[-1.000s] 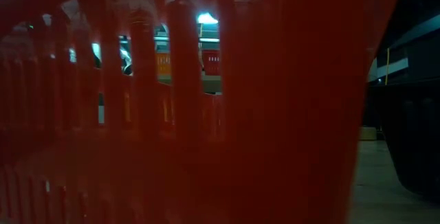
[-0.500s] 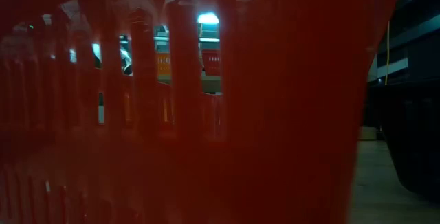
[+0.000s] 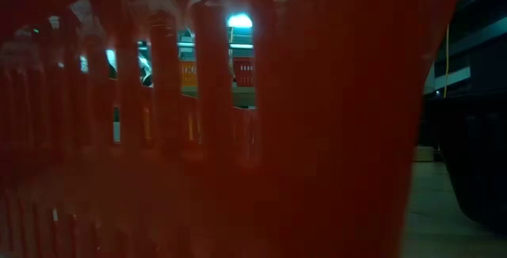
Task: Stack baskets on shelf by color
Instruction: Stack the left orange bin on the orange bin on the shelf
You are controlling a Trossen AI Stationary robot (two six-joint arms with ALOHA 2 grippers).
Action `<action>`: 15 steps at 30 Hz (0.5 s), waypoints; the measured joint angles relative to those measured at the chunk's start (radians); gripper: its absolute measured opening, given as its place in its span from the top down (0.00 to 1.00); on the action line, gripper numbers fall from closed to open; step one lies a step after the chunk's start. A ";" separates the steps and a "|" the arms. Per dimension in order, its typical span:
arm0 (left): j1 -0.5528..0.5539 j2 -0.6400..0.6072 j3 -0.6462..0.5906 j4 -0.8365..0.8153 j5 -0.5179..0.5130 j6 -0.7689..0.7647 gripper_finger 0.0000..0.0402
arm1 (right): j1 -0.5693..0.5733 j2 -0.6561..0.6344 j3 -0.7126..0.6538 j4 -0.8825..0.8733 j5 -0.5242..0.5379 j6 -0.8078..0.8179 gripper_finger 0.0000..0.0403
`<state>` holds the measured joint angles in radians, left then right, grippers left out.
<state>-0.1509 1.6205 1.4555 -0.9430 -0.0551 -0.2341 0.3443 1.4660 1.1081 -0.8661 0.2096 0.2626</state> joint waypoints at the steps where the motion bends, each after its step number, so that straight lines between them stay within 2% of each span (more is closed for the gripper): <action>1: -0.021 0.013 -0.028 0.044 -0.001 -0.018 0.76 | 0.000 -0.004 0.000 -0.032 0.000 0.021 0.77; 4: -0.083 0.062 -0.060 0.123 -0.021 -0.075 0.76 | 0.001 -0.017 -0.001 -0.145 0.005 0.075 0.77; 8: -0.161 0.105 -0.059 0.211 -0.103 -0.104 0.76 | 0.001 -0.020 -0.001 -0.236 0.007 0.126 0.77; 15: -0.230 0.177 -0.058 0.240 -0.076 -0.133 0.76 | 0.000 -0.029 -0.003 -0.306 0.034 0.137 0.77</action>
<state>-0.3807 1.7979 1.3977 -0.7035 -0.1313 -0.3672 0.3447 1.4368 1.1053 -1.1718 0.2440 0.3997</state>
